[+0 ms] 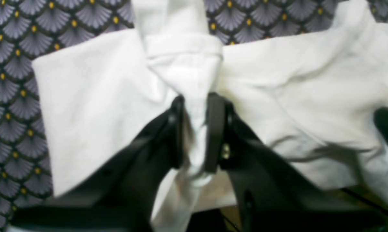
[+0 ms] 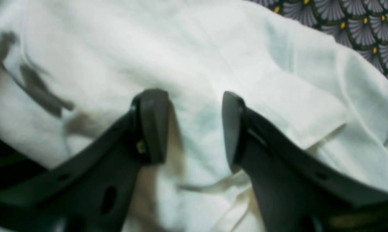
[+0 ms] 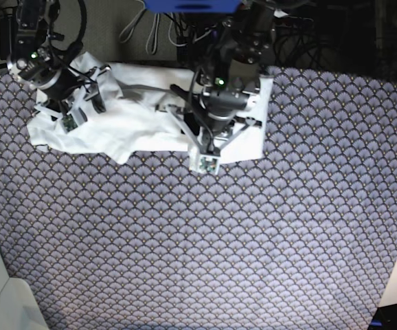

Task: Fold the T-shirt properly
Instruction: 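Carry the shirt end with the left gripper toward the right gripper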

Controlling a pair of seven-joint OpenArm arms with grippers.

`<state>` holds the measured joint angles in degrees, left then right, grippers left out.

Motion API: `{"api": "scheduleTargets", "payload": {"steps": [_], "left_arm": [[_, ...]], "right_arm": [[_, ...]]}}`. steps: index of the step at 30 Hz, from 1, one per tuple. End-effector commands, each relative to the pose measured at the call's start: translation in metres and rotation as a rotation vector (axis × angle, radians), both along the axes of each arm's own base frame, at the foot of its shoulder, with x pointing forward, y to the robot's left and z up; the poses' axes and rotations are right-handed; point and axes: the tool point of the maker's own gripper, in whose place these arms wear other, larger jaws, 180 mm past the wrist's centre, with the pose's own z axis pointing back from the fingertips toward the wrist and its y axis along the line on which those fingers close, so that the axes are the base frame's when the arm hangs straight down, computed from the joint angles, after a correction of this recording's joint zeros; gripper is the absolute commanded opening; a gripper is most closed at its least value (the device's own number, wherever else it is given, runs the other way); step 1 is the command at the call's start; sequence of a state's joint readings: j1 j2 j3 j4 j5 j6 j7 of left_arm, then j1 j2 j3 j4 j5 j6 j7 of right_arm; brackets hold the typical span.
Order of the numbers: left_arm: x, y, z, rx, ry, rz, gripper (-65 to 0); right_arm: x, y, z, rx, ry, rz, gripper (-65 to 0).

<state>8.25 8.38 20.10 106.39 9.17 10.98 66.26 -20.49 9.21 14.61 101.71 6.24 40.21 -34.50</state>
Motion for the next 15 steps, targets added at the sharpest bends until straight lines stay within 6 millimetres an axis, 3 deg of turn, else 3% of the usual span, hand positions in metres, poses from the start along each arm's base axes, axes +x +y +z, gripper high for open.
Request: {"api": "scheduleTargets", "payload": {"steps": [1, 10, 15], "left_arm": [[0.006, -0.009, 0.012, -0.029, -0.037, -0.005, -64.7], [-0.003, -0.041, 0.019, -0.107, -0.027, -0.09, -64.7], [-0.008, -0.044, 0.006, -0.105, 0.017, -0.1, -64.5]], "right_arm": [[0.007, -0.002, 0.01, 0.002, -0.041, 0.0, -36.5], [0.008, -0.001, 0.01, 0.004, -0.042, 0.001, -36.5], [0.008, -0.001, 0.01, 0.004, -0.042, 0.001, -36.5]]}}
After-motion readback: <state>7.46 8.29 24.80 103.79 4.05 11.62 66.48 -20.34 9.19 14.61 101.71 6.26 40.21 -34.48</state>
